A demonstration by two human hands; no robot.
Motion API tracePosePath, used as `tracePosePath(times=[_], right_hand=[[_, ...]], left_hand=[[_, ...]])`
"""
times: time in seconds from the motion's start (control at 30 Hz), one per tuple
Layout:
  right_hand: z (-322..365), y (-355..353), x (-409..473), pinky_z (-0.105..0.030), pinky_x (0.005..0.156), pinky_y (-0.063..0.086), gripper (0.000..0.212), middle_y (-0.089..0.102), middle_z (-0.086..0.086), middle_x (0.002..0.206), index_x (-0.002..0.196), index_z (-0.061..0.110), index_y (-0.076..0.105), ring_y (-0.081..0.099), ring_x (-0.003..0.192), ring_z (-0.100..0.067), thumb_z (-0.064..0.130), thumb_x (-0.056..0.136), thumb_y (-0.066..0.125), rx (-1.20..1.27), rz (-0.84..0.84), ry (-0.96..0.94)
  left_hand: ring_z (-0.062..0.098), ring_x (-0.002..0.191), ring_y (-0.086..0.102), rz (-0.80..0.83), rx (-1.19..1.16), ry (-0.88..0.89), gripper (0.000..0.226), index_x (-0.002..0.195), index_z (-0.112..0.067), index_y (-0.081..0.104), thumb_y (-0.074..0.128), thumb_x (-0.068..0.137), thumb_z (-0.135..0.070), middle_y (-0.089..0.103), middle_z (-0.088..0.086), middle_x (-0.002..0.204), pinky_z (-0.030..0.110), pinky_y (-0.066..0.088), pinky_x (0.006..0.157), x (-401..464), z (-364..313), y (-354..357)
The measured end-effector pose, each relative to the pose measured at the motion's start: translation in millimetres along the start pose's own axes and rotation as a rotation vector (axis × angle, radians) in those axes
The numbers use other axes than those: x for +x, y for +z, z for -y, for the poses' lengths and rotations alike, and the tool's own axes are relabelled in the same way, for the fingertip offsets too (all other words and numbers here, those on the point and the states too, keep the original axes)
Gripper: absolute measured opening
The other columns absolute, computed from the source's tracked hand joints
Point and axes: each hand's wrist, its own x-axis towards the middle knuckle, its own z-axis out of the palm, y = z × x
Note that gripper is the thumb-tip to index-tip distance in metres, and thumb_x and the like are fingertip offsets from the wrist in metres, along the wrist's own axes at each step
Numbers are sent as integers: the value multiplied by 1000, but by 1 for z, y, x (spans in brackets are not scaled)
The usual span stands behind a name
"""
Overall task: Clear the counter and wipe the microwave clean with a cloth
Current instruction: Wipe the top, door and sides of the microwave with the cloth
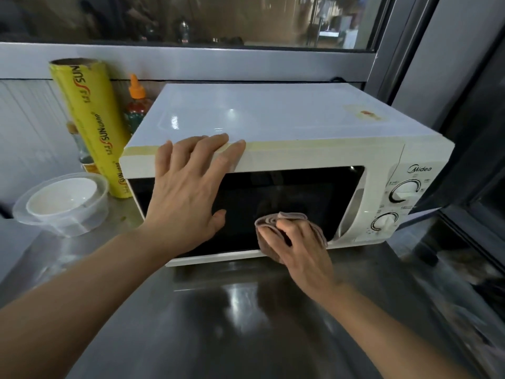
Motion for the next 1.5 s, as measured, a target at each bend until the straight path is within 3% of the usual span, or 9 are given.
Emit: tracePosePath(times=[0.2,0.33,0.53,0.63,0.8,0.97,1.27,1.37,1.5], right_hand=[[-19,-29,56,-41,89,35,46,38,-3,119,128,29,44,41,104,-25,15,83,49,-17,-175,6],[-18,-19,56,-42,93,43,47,35,-4,126,130,27,45,41,112,-25,9,88,53,-1,-250,27],[-2,5,8,-41,92,48,62,36,-4,129,133,25,49,41,110,-26,10,75,64,-95,1,-181],[-5,-2,13,-41,86,52,50,40,-4,124,128,24,54,43,105,-25,10,80,50,-74,12,-226],[-24,-27,54,-41,96,34,67,34,-4,128,135,24,40,38,111,-27,12,73,62,-74,-142,-57],[-17,-15,52,-42,95,43,59,34,-4,129,133,27,44,39,111,-27,11,79,62,-57,-211,-15],[2,12,-11,-37,82,52,64,46,-1,124,124,24,61,45,102,-24,18,63,78,-86,214,-315],[-7,1,3,-38,83,48,48,56,2,119,122,25,62,52,97,-23,15,74,64,-94,135,-332],[-23,-14,31,-44,89,35,47,42,-6,124,131,25,50,46,103,-27,11,86,47,-83,-53,-150]], left_hand=[[29,123,31,21,-28,7,103,142,-25,33,82,52,-31,39,4,142,48,24,104,0,3,-6],[26,122,27,10,-44,18,103,142,-26,31,81,53,-31,38,4,143,40,17,102,0,7,-5],[26,124,27,11,-38,11,104,143,-29,27,79,53,-33,35,1,144,41,18,104,-1,7,-1],[27,124,28,8,-44,8,104,143,-29,28,80,54,-33,36,1,144,42,20,105,-1,5,-3],[25,126,26,49,-50,2,104,144,-30,25,79,55,-34,33,-1,146,43,20,107,-1,4,-9],[26,127,27,31,-46,14,107,145,-30,23,81,55,-33,32,0,147,44,19,108,-1,6,-7],[26,126,27,-9,-38,19,103,144,-30,25,79,56,-32,34,1,145,43,18,107,-3,7,-1],[26,125,26,1,-37,14,103,144,-30,24,78,56,-31,33,1,146,40,16,106,-2,6,-3],[26,126,26,-1,-32,7,105,144,-30,24,79,55,-31,33,1,146,42,16,107,-3,4,-3]])
